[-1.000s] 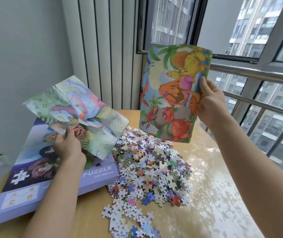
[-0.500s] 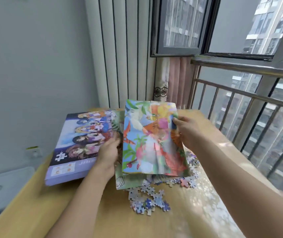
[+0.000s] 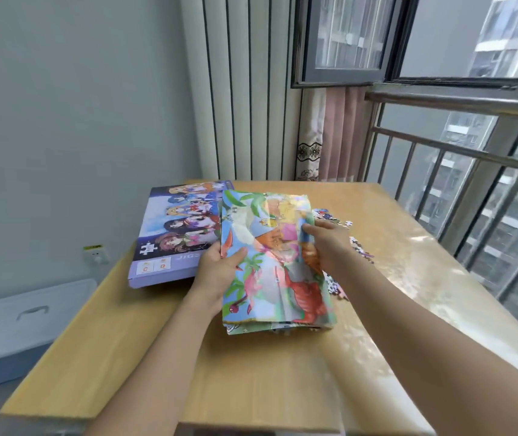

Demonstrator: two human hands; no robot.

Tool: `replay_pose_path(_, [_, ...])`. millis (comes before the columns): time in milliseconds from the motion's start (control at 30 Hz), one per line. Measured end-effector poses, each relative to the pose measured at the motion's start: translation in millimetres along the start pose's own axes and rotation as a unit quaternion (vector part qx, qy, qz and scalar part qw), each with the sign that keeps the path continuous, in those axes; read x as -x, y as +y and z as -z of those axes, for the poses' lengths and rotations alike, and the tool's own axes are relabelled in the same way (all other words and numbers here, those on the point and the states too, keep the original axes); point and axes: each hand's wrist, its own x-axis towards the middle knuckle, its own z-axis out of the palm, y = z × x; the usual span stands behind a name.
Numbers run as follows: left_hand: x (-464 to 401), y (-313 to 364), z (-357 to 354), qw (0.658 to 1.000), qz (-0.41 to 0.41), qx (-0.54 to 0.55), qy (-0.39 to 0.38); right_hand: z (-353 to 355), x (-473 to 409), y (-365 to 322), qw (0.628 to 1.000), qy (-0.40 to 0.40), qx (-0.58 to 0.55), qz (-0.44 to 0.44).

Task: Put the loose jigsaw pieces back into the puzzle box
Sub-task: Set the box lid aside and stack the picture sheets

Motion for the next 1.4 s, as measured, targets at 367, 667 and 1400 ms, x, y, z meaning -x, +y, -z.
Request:
replay_pose_path(367, [15,5,26,0.996,-0.058,0.061,-0.034,18,53,-8,0.960,-0.237,0.109,-0.097])
replay_pose_path(667, [11,12,47,0.986,-0.122,-0.112,-0.020,11,43,15,0.967,-0.204,0.148,-0.027])
replay_pose_path(1400, [-54,111,114,0.797,-0.238,-0.525,0.178,39,55,-3,0.921,-0.328,0.169,-0.127])
